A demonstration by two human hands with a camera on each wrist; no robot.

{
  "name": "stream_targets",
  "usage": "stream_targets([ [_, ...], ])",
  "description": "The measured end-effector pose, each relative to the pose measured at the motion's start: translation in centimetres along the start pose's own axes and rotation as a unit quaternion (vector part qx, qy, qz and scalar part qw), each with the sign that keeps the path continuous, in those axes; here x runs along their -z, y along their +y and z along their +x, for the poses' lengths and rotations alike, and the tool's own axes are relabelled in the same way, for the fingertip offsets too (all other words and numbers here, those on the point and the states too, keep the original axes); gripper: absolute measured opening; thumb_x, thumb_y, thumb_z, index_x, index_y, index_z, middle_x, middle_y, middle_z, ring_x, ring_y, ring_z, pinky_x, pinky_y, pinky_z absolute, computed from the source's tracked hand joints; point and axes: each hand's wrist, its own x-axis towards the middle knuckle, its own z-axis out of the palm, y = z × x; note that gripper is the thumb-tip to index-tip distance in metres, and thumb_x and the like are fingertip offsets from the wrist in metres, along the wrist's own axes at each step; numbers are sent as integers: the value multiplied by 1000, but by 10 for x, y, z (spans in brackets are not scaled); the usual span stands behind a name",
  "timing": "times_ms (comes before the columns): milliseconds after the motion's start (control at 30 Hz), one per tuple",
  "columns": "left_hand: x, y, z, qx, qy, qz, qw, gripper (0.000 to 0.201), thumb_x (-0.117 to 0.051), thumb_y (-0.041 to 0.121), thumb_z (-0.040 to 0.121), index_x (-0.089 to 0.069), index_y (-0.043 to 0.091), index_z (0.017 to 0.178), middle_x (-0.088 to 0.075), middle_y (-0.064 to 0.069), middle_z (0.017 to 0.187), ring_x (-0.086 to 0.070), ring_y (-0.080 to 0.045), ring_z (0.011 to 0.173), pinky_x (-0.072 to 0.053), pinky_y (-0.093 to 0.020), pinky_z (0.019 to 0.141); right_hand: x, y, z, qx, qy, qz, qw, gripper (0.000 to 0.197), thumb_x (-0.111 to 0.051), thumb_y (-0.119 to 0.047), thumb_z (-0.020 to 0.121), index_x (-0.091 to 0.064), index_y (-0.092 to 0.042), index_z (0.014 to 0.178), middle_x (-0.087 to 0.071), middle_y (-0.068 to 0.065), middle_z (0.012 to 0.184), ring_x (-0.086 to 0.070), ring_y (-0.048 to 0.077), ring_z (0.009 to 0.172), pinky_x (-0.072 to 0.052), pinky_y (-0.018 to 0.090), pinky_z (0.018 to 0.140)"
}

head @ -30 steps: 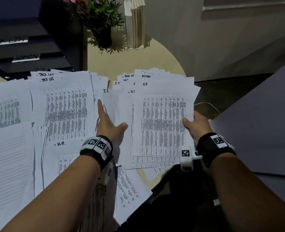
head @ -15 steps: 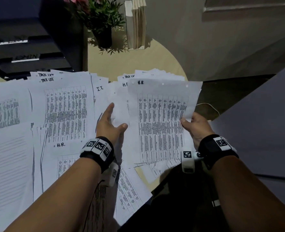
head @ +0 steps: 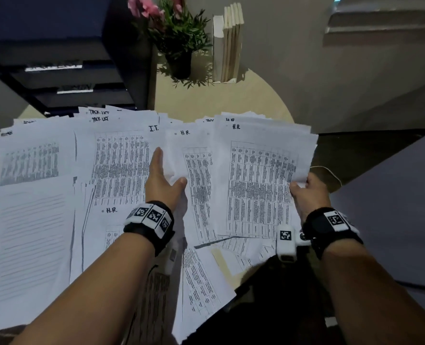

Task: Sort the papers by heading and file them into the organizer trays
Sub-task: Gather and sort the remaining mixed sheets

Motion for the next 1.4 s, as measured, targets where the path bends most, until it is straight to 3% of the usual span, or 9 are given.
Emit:
stream_targets([
  [133, 30, 11, -4, -23, 38, 9, 999, 100, -61, -1, 91, 7, 35, 155, -28, 0, 159, -45, -3, 122, -38, -21, 96, -6, -17, -9, -40, -54, 76, 995, 34, -54, 8, 93, -62, -22, 108, -70, -4, 102, -66, 16, 100, -50, 36, 92],
  [200, 48, 19, -6, -54, 59, 47, 996, 101, -59, -3, 91, 9, 36, 154, -64, -13, 111, -64, -17, 77, -50, -28, 68, -13, -29, -18, -46, -82, 86, 992, 32, -52, 7, 95, -60, -17, 115, -69, -2, 105, -66, 16, 98, -51, 35, 89],
  [267, 73, 24, -4, -86, 85, 69, 990, 97, -61, -3, 90, -1, 34, 157, -56, -3, 74, -52, -13, 59, -46, -24, 57, -23, -43, -32, -45, -98, 97, 989, 24, -52, 3, 97, -62, -18, 104, -70, 0, 101, -70, 15, 89, -56, 34, 82],
  [467, 151, 18, -11, -51, 132, -64, 988, 61, -78, 5, 77, -51, 17, 130, -64, 5, 104, -65, -2, 86, -55, -18, 82, -82, -66, -91, -73, -177, 192, 962, 21, -53, 0, 98, -64, -5, 115, -69, 14, 115, -64, 30, 110, -45, 51, 103],
  [633, 182, -13, -24, -12, 121, -68, 990, 26, -70, 9, 85, -54, 18, 104, -64, 6, 85, -64, -7, 74, -57, -31, 80, -148, -95, -147, -5, -183, 148, 972, 21, -59, -6, 96, -58, -14, 115, -68, 6, 114, -66, 18, 104, -52, 36, 97],
  [767, 229, -40, -18, 4, 189, -34, 981, 34, -63, 15, 92, -54, 6, 123, -61, -5, 109, -60, -18, 94, -42, -13, 78, -170, -103, -152, 97, -46, -5, 994, 5, -60, -23, 86, -61, -25, 90, -64, -3, 90, -61, 16, 80, -49, 32, 81],
  [1033, 330, -154, -22, 162, 213, 62, 962, 36, -60, 14, 92, -54, 1, 124, -61, -23, 121, -60, -37, 111, -43, -36, 86, -147, -54, -168, 11, 2, -41, 999, 12, -56, -12, 84, -60, -23, 86, -67, 12, 91, -63, 27, 82, -53, 39, 75],
  [1233, 353, -220, -46, 222, 121, 57, 966, 33, -60, 19, 95, -60, 6, 125, -62, -16, 125, -59, -36, 112, -44, -40, 89, -155, -33, -227, -20, -94, -65, 993, 43, -54, -1, 96, -44, -10, 137, -57, 5, 125, -55, 20, 103, -43, 30, 92],
  [1400, 360, -247, -54, 246, 91, 27, 965, 36, -59, 17, 96, -57, 5, 129, -60, -16, 131, -57, -35, 116, -42, -40, 93, -186, -10, -258, -16, -161, -54, 985, 66, -51, 0, 97, -29, -40, 145, -39, 4, 153, -41, 24, 139, -37, 42, 113],
])
